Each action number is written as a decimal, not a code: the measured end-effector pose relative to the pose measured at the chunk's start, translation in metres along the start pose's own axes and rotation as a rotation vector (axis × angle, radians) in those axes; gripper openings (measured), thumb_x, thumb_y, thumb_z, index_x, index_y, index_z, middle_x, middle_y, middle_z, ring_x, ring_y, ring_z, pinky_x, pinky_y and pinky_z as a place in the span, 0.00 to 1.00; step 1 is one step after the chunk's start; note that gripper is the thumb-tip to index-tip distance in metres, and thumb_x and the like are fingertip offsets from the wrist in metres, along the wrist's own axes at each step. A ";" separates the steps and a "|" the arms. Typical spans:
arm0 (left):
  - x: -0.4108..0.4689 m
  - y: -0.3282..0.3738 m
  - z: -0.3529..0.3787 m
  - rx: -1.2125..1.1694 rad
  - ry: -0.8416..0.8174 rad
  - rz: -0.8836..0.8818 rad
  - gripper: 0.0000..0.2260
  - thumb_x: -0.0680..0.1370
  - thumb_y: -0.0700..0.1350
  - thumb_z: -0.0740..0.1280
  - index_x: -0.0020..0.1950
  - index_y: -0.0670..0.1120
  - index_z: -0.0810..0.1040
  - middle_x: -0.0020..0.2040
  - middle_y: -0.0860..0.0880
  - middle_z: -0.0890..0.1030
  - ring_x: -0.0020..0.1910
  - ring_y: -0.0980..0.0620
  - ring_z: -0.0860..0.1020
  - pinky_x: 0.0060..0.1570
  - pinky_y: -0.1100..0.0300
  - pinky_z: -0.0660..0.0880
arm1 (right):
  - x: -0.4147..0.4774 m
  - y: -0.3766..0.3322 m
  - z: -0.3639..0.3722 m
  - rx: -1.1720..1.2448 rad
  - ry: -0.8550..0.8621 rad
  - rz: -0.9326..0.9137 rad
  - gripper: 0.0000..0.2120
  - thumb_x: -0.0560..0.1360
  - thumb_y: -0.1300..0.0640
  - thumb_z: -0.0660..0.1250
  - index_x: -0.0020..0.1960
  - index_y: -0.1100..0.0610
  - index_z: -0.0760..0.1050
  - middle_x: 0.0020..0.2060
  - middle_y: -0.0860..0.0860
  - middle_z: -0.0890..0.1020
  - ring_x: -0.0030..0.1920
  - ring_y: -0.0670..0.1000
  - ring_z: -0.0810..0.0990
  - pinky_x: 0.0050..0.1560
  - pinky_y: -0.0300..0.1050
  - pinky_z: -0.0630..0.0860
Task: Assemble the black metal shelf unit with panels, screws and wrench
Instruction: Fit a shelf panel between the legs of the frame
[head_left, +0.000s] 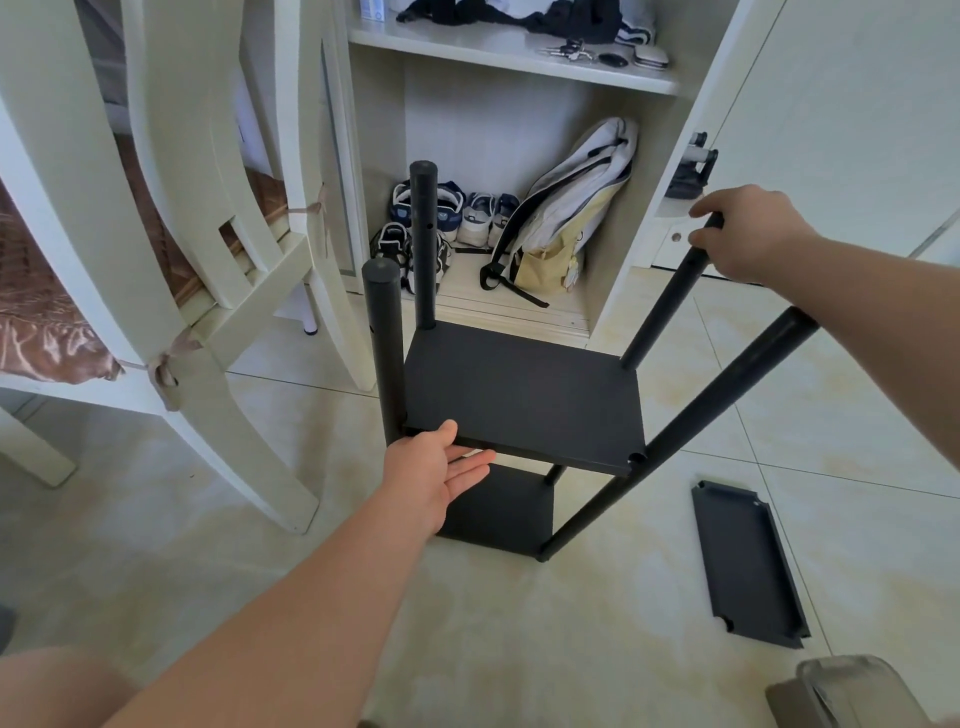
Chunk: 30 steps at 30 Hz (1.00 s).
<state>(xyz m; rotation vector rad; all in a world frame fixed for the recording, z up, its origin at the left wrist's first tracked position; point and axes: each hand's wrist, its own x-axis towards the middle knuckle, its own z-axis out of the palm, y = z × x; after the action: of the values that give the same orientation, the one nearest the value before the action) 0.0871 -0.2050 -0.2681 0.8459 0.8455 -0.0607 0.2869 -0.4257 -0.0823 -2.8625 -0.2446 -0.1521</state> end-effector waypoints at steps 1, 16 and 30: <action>0.001 0.001 0.001 -0.012 0.004 -0.001 0.13 0.82 0.41 0.65 0.66 0.40 0.72 0.55 0.36 0.82 0.43 0.40 0.86 0.45 0.47 0.83 | -0.001 -0.002 0.000 0.003 -0.002 -0.018 0.19 0.83 0.56 0.63 0.73 0.57 0.72 0.64 0.60 0.78 0.64 0.62 0.75 0.59 0.52 0.74; 0.007 0.005 0.003 0.017 0.008 -0.010 0.09 0.82 0.42 0.65 0.62 0.42 0.74 0.55 0.39 0.82 0.46 0.41 0.86 0.52 0.46 0.82 | -0.008 -0.025 0.004 0.048 -0.042 -0.072 0.19 0.83 0.55 0.64 0.73 0.55 0.71 0.65 0.59 0.77 0.64 0.61 0.74 0.56 0.47 0.70; 0.006 0.006 0.003 -0.004 0.019 -0.007 0.09 0.82 0.40 0.64 0.63 0.42 0.74 0.56 0.37 0.81 0.44 0.41 0.86 0.50 0.48 0.83 | -0.088 0.045 0.016 0.940 -0.029 0.369 0.13 0.84 0.52 0.62 0.59 0.60 0.78 0.53 0.56 0.85 0.52 0.57 0.85 0.56 0.53 0.81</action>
<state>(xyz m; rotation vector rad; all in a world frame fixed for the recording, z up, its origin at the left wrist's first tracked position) 0.0950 -0.2013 -0.2676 0.8411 0.8664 -0.0572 0.2096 -0.4775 -0.1200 -1.9255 0.1771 0.0679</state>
